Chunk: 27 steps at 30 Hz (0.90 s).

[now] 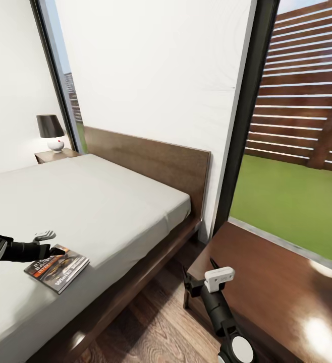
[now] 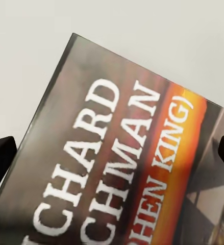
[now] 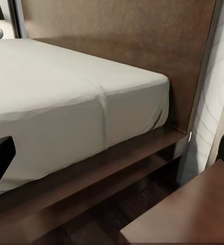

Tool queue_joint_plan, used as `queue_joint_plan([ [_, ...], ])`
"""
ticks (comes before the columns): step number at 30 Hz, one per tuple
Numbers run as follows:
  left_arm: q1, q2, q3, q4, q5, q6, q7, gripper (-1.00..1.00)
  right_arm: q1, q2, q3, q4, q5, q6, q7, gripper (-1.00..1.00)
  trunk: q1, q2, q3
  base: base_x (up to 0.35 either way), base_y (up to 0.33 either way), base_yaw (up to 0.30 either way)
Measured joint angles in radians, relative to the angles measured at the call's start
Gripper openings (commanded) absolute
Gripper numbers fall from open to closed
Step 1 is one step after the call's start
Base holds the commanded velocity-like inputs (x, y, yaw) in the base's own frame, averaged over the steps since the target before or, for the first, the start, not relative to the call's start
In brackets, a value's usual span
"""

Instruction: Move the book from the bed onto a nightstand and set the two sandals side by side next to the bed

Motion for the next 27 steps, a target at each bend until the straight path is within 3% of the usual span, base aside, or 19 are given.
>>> queue_joint_plan([
  [27,0.0,0.0,0.0,0.0,0.0,0.001,0.0,1.0,0.0,0.0,0.018,0.006,0.0,0.0,0.0,1.0,0.0,0.0,0.0,-0.014,0.0,0.0],
])
